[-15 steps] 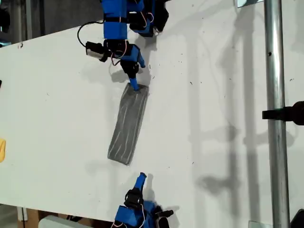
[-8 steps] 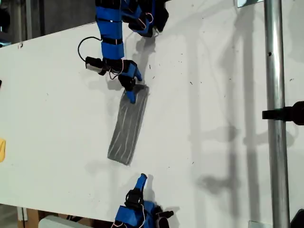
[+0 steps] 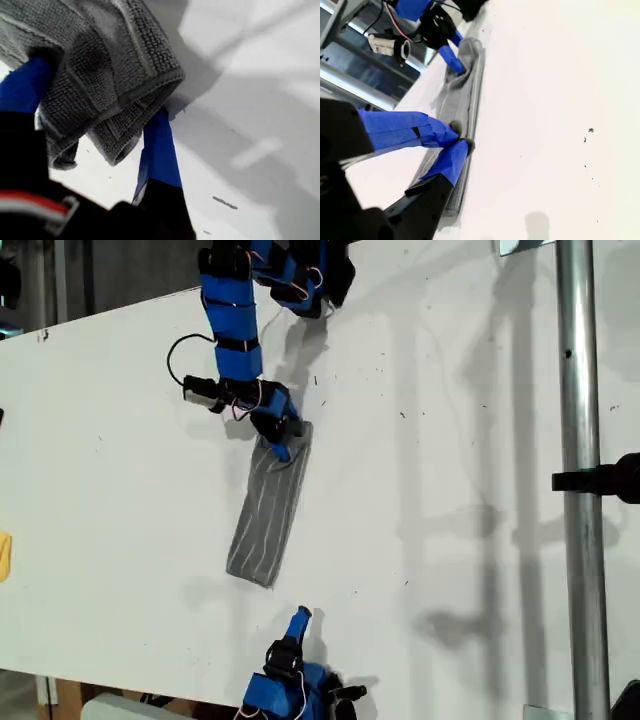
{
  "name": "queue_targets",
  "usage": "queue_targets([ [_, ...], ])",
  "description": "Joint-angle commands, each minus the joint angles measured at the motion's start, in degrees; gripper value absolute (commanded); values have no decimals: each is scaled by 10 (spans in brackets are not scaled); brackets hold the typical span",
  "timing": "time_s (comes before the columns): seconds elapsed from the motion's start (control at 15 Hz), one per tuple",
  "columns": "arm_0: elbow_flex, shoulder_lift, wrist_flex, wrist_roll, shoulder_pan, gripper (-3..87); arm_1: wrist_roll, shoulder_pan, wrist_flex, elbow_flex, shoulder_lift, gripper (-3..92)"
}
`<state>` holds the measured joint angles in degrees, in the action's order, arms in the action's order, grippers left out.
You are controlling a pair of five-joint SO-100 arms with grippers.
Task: Grasp corners of a towel and fold twice.
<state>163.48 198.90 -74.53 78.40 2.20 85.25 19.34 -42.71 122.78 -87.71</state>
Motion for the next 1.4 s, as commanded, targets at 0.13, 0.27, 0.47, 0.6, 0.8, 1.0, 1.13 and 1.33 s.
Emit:
queue_targets([
  [0.13,-27,4,-3,7,-21,2,-66,82,14,-25,-15,-1],
  [0.27,-27,4,-3,6,-20,1,-104,103,-45,0,-91,-1],
  [0.47,-30,4,1,0,-18,3,-79,62,-351,33,-473,-1],
  [0.6,-24,4,4,-1,-18,4,-80,54,-459,24,-619,-2],
  [0.8,-24,4,12,-14,-10,2,-78,12,-298,18,-446,-2],
  [1.0,-19,4,11,-5,-16,2,-87,4,-219,-44,-303,-2],
  [1.13,-20,4,11,-7,-16,2,-95,0,-176,-82,-232,-2],
  [1.33,-19,4,12,-8,-14,3,-132,-7,-95,-143,-156,-2],
])
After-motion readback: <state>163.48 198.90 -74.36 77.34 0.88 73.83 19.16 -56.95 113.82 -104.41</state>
